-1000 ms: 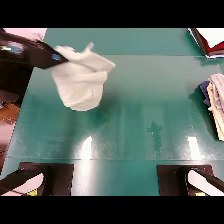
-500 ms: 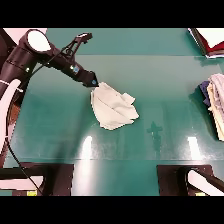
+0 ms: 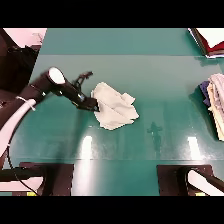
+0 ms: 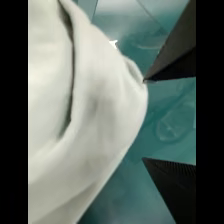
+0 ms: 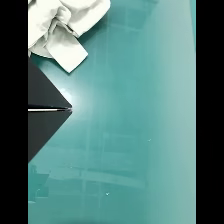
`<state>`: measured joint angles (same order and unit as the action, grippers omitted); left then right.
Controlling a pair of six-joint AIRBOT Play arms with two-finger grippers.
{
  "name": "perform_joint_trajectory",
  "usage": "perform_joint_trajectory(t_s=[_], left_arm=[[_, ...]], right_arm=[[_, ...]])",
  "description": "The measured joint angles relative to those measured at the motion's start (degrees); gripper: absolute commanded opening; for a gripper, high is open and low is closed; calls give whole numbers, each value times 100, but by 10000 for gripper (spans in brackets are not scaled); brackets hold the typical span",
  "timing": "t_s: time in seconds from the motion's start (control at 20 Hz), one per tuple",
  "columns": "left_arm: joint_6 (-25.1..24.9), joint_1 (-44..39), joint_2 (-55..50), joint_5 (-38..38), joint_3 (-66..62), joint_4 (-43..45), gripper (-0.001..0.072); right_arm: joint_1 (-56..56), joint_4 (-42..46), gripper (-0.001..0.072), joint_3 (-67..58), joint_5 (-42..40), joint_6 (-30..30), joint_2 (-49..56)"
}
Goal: Fold the shirts.
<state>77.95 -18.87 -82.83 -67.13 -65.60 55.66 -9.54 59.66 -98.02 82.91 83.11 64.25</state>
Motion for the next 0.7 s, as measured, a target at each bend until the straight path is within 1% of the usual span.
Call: perform_joint_trajectory(t_s=[0.1, 0.15, 0.2, 0.25, 0.4, 0.5, 0.7], left_arm=[[66, -216, 11, 525, 361, -151, 537], [87, -310, 13, 734, 476, -219, 467], [109, -367, 17, 881, 553, -291, 180], [125, -409, 20, 999, 612, -363, 27], [129, -459, 48, 990, 581, -367, 28], [129, -376, 168, 627, 289, -144, 28], [127, 7, 761, -254, -765, 693, 29]], right_arm=[[0, 0, 16, 0, 4, 0, 0], [0, 0, 16, 0, 9, 0, 0], [0, 0, 15, 0, 17, 0, 0], [0, 0, 15, 0, 22, 0, 0], [0, 0, 16, 0, 63, 0, 0], [13, 2, 16, 0, 120, 0, 0], [369, -9, 18, 304, 234, 0, -2]])
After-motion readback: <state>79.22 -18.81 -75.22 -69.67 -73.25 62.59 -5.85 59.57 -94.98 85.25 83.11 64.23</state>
